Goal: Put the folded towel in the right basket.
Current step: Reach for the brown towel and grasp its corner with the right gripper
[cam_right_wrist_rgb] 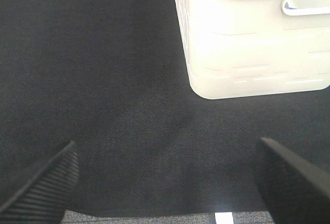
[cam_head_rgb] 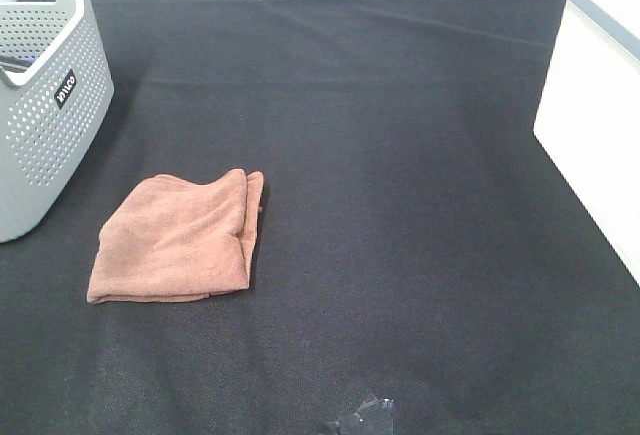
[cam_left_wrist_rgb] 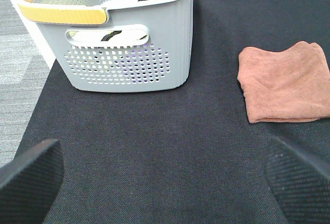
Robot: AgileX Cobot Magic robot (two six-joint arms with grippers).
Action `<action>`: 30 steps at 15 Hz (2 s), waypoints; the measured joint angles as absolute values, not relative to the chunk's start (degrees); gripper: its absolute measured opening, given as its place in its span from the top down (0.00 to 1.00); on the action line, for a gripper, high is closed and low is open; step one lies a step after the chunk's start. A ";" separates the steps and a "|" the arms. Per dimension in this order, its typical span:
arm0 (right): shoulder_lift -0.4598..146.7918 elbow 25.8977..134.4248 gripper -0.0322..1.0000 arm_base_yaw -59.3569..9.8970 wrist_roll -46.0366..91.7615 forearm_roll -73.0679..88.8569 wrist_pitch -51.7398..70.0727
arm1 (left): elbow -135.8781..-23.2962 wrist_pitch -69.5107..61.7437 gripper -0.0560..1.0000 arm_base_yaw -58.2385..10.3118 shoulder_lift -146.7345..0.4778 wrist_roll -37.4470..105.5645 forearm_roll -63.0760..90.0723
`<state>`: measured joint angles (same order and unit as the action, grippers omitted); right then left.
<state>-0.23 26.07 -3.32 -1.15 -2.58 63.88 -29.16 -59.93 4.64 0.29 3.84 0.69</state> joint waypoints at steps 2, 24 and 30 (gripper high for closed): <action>-0.23 26.07 0.11 -3.32 -1.15 -2.58 63.88 | -29.16 -59.93 0.01 4.64 0.29 3.84 0.69; -0.23 26.07 0.11 -3.32 -1.15 -2.58 63.88 | -29.16 -59.93 0.01 4.64 0.29 3.84 0.69; -0.23 26.07 0.11 -3.32 -1.15 -2.58 63.88 | -29.16 -59.93 0.01 4.64 0.29 3.84 0.69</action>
